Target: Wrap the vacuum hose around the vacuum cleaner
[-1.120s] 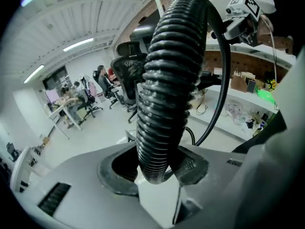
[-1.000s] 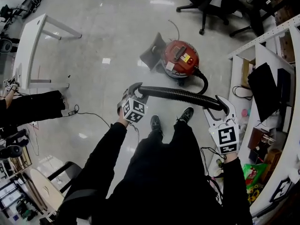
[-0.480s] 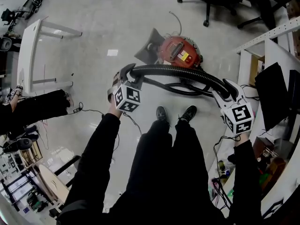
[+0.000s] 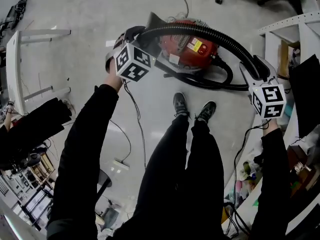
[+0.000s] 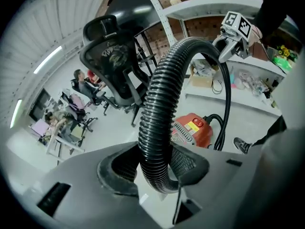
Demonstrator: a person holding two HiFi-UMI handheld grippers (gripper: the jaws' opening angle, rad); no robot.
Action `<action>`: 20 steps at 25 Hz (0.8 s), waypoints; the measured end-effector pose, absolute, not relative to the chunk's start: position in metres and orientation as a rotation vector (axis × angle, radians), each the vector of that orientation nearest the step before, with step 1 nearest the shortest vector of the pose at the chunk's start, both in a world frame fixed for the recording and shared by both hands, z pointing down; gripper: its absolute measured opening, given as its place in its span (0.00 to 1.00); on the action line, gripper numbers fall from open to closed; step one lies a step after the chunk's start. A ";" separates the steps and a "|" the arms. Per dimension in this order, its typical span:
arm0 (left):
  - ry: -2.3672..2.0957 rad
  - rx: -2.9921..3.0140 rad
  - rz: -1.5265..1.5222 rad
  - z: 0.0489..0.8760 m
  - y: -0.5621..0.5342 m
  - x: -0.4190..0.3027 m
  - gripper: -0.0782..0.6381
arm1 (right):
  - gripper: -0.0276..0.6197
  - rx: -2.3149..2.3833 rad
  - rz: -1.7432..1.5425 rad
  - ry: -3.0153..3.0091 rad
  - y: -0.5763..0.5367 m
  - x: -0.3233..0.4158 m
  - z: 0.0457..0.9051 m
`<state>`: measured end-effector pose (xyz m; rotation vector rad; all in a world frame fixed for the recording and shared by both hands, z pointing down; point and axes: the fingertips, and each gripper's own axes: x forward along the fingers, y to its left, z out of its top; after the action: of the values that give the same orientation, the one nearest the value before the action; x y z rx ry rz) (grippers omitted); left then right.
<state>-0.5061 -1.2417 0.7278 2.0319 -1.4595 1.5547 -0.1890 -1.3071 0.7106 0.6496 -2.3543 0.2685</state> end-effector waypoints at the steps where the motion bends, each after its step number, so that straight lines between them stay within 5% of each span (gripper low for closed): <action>1: -1.430 2.022 1.568 0.740 -1.250 -0.509 0.38 | 0.40 0.666 0.263 -2.350 -1.315 -0.191 0.722; 13: -1.162 1.932 1.703 0.867 -1.312 -0.518 0.38 | 0.40 0.755 0.098 -2.195 -1.392 -0.194 0.859; 16: -1.133 1.900 1.683 0.884 -1.320 -0.513 0.38 | 0.50 0.831 0.049 -2.116 -1.407 -0.172 0.879; 20: -1.100 1.848 1.688 0.896 -1.323 -0.514 0.38 | 0.51 0.929 0.179 -2.128 -1.382 -0.144 0.891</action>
<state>-0.5137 -1.3229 0.8963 1.8483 -1.0997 1.6882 -0.1437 -1.3824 0.8910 0.9291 -2.1282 0.1794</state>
